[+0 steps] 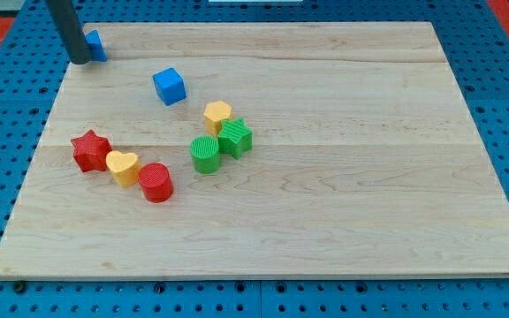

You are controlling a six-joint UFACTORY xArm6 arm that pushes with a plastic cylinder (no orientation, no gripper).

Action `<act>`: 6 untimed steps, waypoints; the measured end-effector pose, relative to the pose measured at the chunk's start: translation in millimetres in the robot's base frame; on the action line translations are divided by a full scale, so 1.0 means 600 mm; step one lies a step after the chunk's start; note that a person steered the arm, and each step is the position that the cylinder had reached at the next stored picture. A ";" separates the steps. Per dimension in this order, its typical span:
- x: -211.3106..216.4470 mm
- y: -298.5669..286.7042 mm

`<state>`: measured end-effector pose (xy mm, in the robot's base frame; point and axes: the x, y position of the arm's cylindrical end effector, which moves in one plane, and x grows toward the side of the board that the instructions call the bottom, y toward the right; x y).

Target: Point your arm to yellow hexagon

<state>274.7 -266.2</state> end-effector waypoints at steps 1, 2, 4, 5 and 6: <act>-0.016 0.014; -0.031 0.088; 0.022 0.290; 0.103 0.374; 0.177 0.289</act>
